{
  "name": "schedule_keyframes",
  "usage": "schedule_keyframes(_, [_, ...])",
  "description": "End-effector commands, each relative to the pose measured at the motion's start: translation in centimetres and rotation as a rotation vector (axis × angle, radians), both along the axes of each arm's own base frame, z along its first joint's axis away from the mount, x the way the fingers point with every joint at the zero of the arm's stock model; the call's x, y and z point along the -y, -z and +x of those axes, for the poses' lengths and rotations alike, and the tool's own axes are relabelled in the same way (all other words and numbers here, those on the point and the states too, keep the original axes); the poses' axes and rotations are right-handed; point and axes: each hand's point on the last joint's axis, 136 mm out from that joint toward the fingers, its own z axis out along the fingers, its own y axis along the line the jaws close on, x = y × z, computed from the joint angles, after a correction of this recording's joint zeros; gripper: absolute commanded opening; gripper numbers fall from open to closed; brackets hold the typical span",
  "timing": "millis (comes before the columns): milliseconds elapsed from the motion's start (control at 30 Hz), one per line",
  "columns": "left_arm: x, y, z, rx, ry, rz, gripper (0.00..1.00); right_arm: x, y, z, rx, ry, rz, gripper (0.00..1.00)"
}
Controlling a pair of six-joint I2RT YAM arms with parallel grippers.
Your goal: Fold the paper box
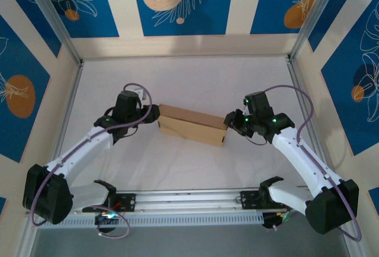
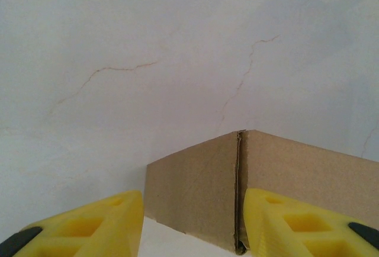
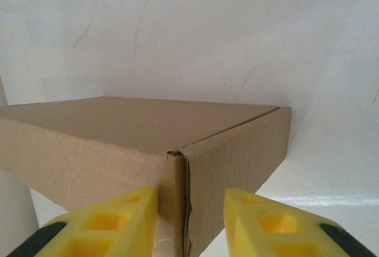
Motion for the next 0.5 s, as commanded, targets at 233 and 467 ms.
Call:
schedule_keyframes(233, [-0.3,7.2,-3.8,-0.223,0.021,0.051,0.46,1.9,5.7,-2.4,-0.179,-0.057,-0.252,0.27])
schedule_keyframes(467, [-1.2,3.8,-5.2,-0.162,0.017,0.038,0.44,0.2,0.6,-1.9,0.144,-0.146,-0.273,0.18])
